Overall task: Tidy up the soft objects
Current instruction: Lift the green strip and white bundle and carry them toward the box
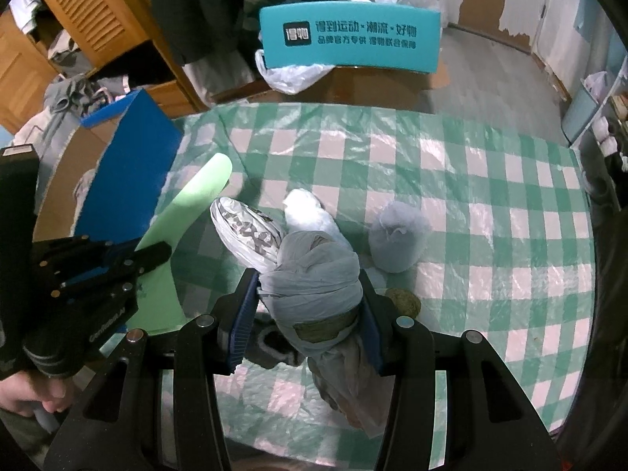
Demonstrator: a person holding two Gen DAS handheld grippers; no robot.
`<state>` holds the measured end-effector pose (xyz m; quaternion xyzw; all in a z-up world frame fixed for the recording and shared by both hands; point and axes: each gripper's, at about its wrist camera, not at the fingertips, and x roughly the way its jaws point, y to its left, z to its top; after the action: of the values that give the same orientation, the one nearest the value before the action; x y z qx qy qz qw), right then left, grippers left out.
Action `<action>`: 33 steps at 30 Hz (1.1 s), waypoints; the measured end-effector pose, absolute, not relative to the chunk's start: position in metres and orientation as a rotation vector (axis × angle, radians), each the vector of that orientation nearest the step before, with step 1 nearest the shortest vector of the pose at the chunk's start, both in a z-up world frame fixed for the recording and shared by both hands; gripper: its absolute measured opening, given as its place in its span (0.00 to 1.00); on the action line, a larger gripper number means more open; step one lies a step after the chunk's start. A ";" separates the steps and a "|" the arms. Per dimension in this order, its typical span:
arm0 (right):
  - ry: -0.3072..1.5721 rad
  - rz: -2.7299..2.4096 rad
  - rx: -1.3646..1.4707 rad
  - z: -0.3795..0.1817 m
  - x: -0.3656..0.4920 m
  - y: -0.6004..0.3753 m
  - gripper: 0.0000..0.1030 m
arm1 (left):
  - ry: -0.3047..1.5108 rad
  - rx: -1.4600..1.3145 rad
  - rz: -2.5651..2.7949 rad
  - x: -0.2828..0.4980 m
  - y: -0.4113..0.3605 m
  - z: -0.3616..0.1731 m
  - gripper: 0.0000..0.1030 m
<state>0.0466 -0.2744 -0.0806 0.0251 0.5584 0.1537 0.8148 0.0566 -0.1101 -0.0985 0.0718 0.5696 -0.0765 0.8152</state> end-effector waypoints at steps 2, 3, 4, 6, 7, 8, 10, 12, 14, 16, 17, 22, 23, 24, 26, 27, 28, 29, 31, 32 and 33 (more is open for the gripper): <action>1.182 0.331 0.052 -0.076 0.045 -0.272 0.47 | 1.204 0.158 -0.163 0.051 -0.110 -0.092 0.08; 1.176 0.333 0.051 -0.073 0.045 -0.271 0.47 | 1.199 0.160 -0.163 0.049 -0.109 -0.090 0.08; 1.170 0.336 0.050 -0.070 0.044 -0.269 0.47 | 1.193 0.161 -0.163 0.048 -0.108 -0.088 0.08; 1.155 0.345 0.048 -0.063 0.042 -0.265 0.47 | 1.183 0.160 -0.164 0.044 -0.105 -0.083 0.08; 1.147 0.349 0.048 -0.059 0.041 -0.263 0.47 | 1.179 0.158 -0.164 0.042 -0.104 -0.080 0.08; 1.138 0.355 0.046 -0.054 0.040 -0.261 0.47 | 1.175 0.156 -0.165 0.041 -0.103 -0.078 0.08; 1.122 0.368 0.042 -0.046 0.038 -0.255 0.47 | 1.165 0.156 -0.166 0.038 -0.100 -0.073 0.08; 1.108 0.380 0.037 -0.039 0.035 -0.250 0.47 | 1.154 0.155 -0.164 0.034 -0.097 -0.068 0.08; 1.094 0.391 0.034 -0.031 0.033 -0.244 0.47 | 1.144 0.150 -0.160 0.032 -0.092 -0.062 0.08; 1.082 0.401 0.033 -0.026 0.031 -0.238 0.47 | 1.138 0.141 -0.155 0.030 -0.087 -0.058 0.08; 1.074 0.407 0.031 -0.023 0.030 -0.235 0.47 | 1.135 0.138 -0.153 0.029 -0.084 -0.056 0.08; 1.049 0.428 0.024 -0.011 0.029 -0.222 0.47 | 1.110 0.123 -0.140 0.024 -0.072 -0.044 0.08; 1.046 0.433 0.023 -0.009 0.029 -0.219 0.47 | 1.104 0.122 -0.138 0.023 -0.071 -0.042 0.08; 1.043 0.437 0.020 -0.008 0.030 -0.216 0.47 | 1.098 0.121 -0.135 0.022 -0.068 -0.040 0.08; 1.039 0.444 0.017 -0.005 0.030 -0.212 0.47 | 1.086 0.117 -0.133 0.020 -0.064 -0.035 0.08; 1.036 0.448 0.016 -0.003 0.030 -0.208 0.47 | 1.082 0.116 -0.131 0.019 -0.062 -0.033 0.08; 1.033 0.452 0.014 -0.002 0.030 -0.205 0.47 | 1.076 0.113 -0.130 0.018 -0.059 -0.030 0.08; 1.029 0.457 0.013 0.000 0.030 -0.202 0.47 | 1.071 0.111 -0.130 0.017 -0.056 -0.028 0.08; 1.024 0.466 0.009 0.003 0.031 -0.197 0.47 | 1.062 0.110 -0.125 0.015 -0.052 -0.025 0.08; 1.021 0.470 0.008 0.005 0.031 -0.194 0.47 | 1.056 0.109 -0.121 0.014 -0.050 -0.024 0.08; 1.019 0.476 0.005 0.006 0.032 -0.190 0.47 | 1.054 0.107 -0.118 0.014 -0.047 -0.023 0.08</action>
<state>0.0315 -0.1898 0.0057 0.0024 0.4831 0.2257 0.8459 0.0136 -0.0472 -0.0226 0.0511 0.5023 -0.0562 0.8613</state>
